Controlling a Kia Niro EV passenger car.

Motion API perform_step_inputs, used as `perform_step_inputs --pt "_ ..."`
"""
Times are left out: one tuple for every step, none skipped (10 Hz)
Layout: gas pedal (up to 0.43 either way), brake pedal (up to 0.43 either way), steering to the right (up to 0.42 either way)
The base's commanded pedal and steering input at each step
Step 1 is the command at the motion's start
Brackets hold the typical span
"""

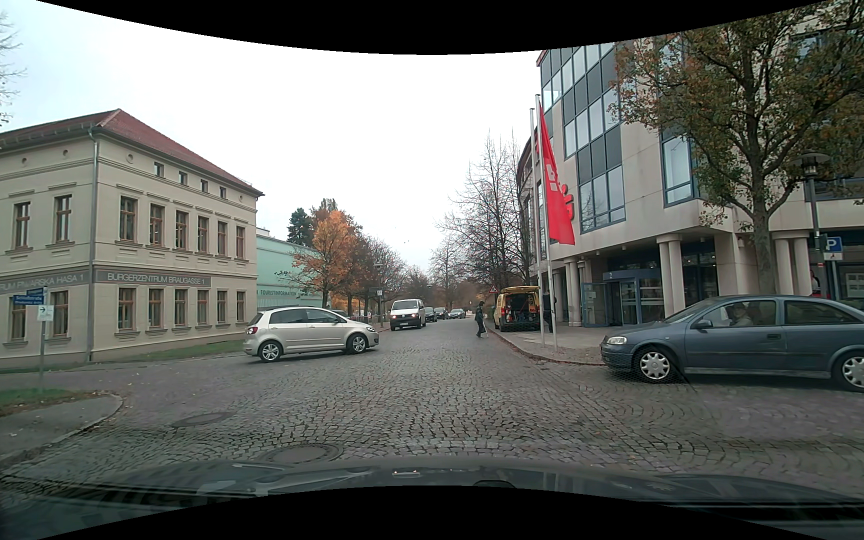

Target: Follow the waypoints while adhering to traffic rules and regulations

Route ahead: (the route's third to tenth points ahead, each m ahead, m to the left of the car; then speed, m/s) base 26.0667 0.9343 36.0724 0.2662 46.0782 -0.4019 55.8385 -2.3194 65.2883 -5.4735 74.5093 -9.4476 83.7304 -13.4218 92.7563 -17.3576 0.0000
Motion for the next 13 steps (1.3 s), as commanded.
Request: perform_step_inputs --pt "0.000 0.348 0.026" --pt "0.000 0.348 0.026" --pt "0.000 0.348 0.026" --pt "0.000 0.348 0.026" --pt "0.000 0.348 0.026" --pt "0.000 0.348 0.026" --pt "0.000 0.348 0.026" --pt "0.000 0.354 0.026" --pt "0.000 0.354 0.026" --pt "0.000 0.360 0.026" --pt "0.000 0.366 0.026" --pt "0.000 0.378 0.026" --pt "0.000 0.390 0.026"
